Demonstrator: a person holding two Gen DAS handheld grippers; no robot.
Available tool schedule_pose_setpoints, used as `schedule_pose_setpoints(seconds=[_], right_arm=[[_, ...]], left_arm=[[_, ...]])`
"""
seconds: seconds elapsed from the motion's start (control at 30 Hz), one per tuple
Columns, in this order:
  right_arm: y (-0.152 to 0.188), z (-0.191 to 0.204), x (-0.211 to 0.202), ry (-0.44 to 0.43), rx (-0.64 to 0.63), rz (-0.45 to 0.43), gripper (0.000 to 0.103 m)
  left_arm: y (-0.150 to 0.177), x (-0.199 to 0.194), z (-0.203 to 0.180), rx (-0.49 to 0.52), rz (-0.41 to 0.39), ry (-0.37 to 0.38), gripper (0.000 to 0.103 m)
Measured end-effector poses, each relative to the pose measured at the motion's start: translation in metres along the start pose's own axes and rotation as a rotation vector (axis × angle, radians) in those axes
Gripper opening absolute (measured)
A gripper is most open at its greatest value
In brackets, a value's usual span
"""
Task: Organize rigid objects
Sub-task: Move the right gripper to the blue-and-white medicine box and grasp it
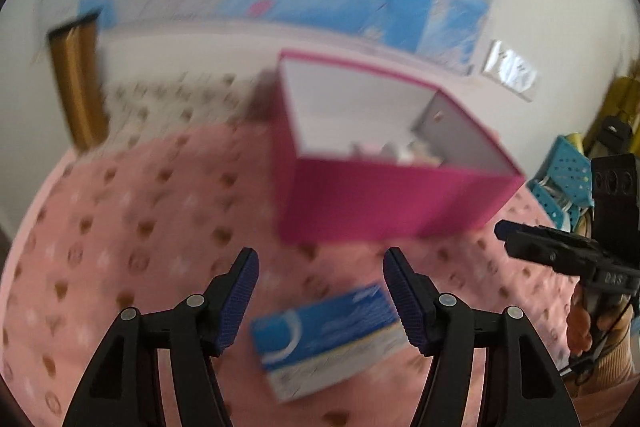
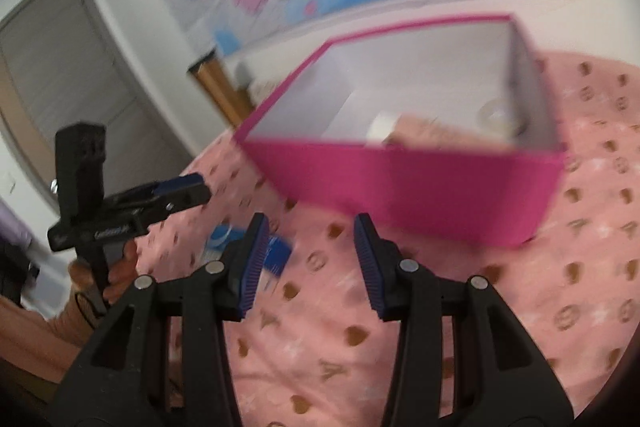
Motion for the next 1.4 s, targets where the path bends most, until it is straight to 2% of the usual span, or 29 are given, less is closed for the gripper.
schedule_pose_setpoints(seconds=[0.07, 0.3, 0.47, 0.77, 1.03, 1.4], right_arm=[[0.01, 0.015, 0.018, -0.035, -0.017, 0.05, 0.046], [0.029, 0.044, 0.063, -0.063, -0.044, 0.152, 0.046], [0.035, 0.048, 0.079, -0.06, -0.039, 0.187, 0.046], [0.035, 0.053, 0.091, -0.07, -0.021, 0.206, 0.046], [0.04, 0.05, 0.091, -0.061, -0.011, 0.218, 0.044], [0.045, 0.028, 0.075, -0.023, 0.038, 0.21, 0.044]], left_arm=[[0.011, 0.0, 0.009, -0.027, 0.016, -0.009, 0.066], [0.041, 0.002, 0.02, -0.081, 0.065, 0.015, 0.066], [0.052, 0.007, 0.02, -0.089, 0.095, 0.045, 0.066], [0.061, 0.012, 0.012, -0.091, 0.12, 0.098, 0.057], [0.062, 0.013, 0.009, -0.097, 0.125, 0.12, 0.056], [0.062, 0.026, -0.016, -0.045, 0.15, 0.132, 0.055]])
Point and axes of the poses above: each gripper's, at about its wrist camera, not at the fingertips, and x roughly the way its jaws point, z to its left, y to its underside, the point moved 6 cm from there along x, roughly the way its jaws point, and after that the axes turned 13 degrees about y, right-handed, at the moved point
